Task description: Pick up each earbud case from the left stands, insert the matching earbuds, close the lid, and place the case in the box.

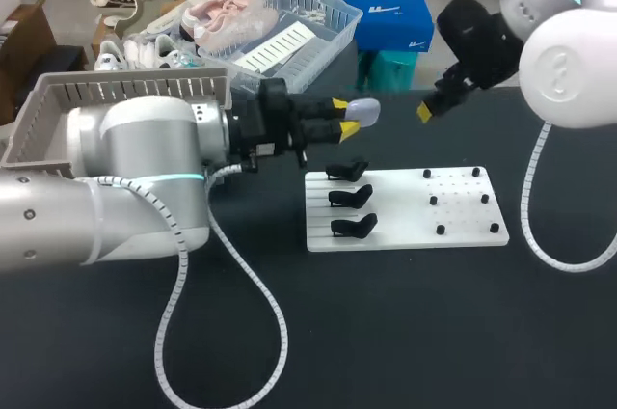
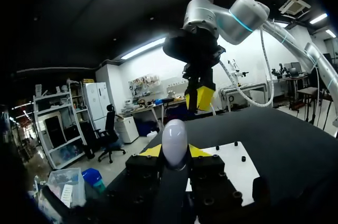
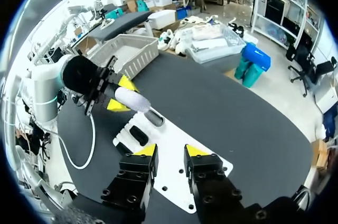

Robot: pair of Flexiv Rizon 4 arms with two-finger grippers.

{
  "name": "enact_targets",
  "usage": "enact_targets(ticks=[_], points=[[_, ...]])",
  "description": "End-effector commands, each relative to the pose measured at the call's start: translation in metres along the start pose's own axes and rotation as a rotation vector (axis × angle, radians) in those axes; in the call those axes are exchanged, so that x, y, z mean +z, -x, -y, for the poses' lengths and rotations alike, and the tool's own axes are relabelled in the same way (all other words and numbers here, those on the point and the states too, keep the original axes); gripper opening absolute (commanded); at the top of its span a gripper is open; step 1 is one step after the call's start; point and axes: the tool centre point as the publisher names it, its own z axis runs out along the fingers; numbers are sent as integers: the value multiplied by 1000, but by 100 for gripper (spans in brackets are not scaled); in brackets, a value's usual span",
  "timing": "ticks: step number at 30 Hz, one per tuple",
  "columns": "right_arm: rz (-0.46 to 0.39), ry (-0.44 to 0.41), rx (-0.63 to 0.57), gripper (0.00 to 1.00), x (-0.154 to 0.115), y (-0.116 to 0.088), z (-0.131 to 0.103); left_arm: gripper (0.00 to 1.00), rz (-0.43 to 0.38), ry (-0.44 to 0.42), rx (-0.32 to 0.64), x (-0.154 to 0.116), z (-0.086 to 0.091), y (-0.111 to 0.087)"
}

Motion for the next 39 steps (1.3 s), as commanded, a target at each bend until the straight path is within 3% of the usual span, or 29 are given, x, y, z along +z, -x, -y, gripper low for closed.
enact_targets(ticks=[1, 10, 19, 25, 32, 39], points=[[10, -11, 18, 31, -2, -9, 2, 0, -9, 58, 14, -28, -7, 6], [4, -13, 84, 32, 0, -16, 15, 0, -63, 192, 60, -89, -50, -11], [2, -30, 95, 32, 0, -5, 17, 0, -90, 305, 72, -133, -96, -33], [33, -41, 104, 33, 2, -1, 21, 0, -185, 315, 71, -148, -107, -57], [151, -49, 18, 36, -5, 6, 17, 0, -193, 358, 53, -170, -119, -72], [162, -38, 28, 36, -1, 10, 22, 0, -209, 390, 24, -193, -114, -84]])
